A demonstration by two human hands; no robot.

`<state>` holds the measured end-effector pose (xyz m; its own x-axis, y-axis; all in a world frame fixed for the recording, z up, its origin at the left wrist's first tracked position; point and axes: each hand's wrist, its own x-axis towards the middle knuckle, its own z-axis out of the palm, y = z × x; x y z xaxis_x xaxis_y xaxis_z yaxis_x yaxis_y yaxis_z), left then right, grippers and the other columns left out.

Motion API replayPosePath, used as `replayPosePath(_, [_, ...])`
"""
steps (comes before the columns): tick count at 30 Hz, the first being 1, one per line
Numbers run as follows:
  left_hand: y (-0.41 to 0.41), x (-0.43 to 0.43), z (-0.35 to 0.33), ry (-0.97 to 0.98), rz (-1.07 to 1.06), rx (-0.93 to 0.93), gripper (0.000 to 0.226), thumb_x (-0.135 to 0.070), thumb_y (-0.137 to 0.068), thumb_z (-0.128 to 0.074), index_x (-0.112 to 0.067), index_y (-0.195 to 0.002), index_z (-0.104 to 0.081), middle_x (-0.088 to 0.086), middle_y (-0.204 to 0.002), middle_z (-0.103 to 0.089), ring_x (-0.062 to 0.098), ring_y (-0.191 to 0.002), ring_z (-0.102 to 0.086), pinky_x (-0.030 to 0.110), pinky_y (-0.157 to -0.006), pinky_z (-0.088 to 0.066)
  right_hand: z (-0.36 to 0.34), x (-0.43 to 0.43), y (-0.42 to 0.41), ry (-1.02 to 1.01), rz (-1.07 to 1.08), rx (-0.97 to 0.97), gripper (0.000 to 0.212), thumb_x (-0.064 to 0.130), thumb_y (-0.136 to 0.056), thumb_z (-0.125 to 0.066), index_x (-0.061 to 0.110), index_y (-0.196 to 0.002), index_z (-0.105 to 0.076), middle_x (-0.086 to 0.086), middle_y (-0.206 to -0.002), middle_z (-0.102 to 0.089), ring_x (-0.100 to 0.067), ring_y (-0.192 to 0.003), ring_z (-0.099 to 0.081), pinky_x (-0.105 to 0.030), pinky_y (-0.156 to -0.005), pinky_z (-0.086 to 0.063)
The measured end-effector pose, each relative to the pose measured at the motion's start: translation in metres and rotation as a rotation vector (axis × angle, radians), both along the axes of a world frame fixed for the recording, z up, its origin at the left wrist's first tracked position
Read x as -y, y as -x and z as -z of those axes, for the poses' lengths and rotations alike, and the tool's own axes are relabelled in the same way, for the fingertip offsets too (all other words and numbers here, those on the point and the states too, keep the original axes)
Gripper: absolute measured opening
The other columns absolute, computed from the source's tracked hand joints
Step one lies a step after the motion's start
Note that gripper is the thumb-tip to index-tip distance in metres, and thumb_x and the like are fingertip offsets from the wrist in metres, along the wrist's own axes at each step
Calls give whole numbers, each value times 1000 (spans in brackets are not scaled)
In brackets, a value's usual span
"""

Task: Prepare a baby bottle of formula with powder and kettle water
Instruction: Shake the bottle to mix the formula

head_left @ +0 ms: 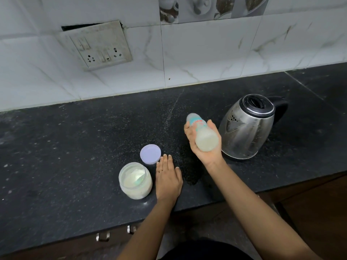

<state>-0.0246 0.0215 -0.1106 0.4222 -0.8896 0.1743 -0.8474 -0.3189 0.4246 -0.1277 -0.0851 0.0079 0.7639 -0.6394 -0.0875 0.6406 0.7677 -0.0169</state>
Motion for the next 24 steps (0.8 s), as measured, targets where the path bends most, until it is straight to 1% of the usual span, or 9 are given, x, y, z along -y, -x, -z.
replayPosePath(2, [0, -1, 0, 7, 6, -3, 59, -32, -91, -27, 2, -135, -48, 20, -141, -48, 29, -135, -40, 39, -116, -22, 4, -1, 0, 200, -88, -74, 64, 20, -78, -73, -3, -127, -38, -20, -113, -53, -26, -78, -61, -37, -63, -57])
replayPosePath(4, [0, 0, 0, 8, 2, -9, 59, -32, -91, -27, 2, -135, -48, 20, -141, -47, 29, -136, -40, 39, -116, -22, -4, -1, -4, 295, -77, -182, 71, 19, -72, -78, 2, -127, -37, -18, -109, -56, -24, -73, -62, -35, -59, -56])
replayPosePath(7, [0, 0, 0, 12, 3, -6, 60, -32, -91, -27, 2, -135, -49, 20, -141, -48, 30, -135, -40, 40, -115, -23, 10, 5, -3, 181, -124, -156, 87, 15, -63, -84, 4, -135, -36, -19, -104, -58, -26, -74, -64, -36, -58, -57])
replayPosePath(10, [-1, 1, 0, 29, 8, -9, 59, -31, -91, -27, 3, -134, -50, 21, -140, -48, 30, -134, -41, 40, -115, -23, 24, 2, 2, 303, -182, -253, 73, 19, -77, -71, 8, -133, -26, -20, -107, -53, -25, -73, -59, -36, -58, -55])
replayPosePath(12, [-1, 0, 0, 21, 2, -13, 60, -32, -90, -27, 2, -134, -49, 21, -141, -48, 30, -135, -40, 39, -115, -21, 19, -6, -1, 339, -148, -317, 83, 19, -66, -80, 9, -133, -31, -18, -102, -56, -24, -69, -60, -33, -55, -54])
replayPosePath(15, [0, -1, -1, 18, 1, -9, 59, -32, -91, -27, 2, -135, -49, 20, -141, -48, 29, -135, -40, 37, -116, -20, 33, -3, 1, 132, -130, -205, 84, 15, -57, -87, 0, -126, -41, -20, -98, -59, -26, -68, -64, -34, -54, -56])
replayPosePath(18, [0, -1, -1, 19, 10, -12, 59, -31, -91, -28, 1, -135, -49, 20, -141, -48, 29, -135, -40, 38, -116, -22, 37, -2, 7, 245, -119, -343, 73, 22, -75, -73, 9, -132, -31, -19, -103, -57, -24, -68, -59, -33, -55, -54])
replayPosePath(22, [0, -1, 0, 5, 5, -6, 59, -32, -91, -27, 1, -136, -48, 19, -142, -47, 28, -136, -39, 37, -116, -20, 28, 1, 2, 216, -114, -391, 100, 21, -52, -90, 5, -135, -38, -17, -98, -60, -22, -69, -63, -31, -56, -55])
replayPosePath(24, [-1, -1, 0, 13, 10, -8, 59, -32, -91, -27, 1, -136, -48, 19, -142, -47, 29, -136, -39, 37, -116, -20, 29, 3, 2, 247, -145, -359, 93, 21, -58, -86, 6, -134, -35, -18, -98, -59, -23, -68, -61, -32, -54, -55])
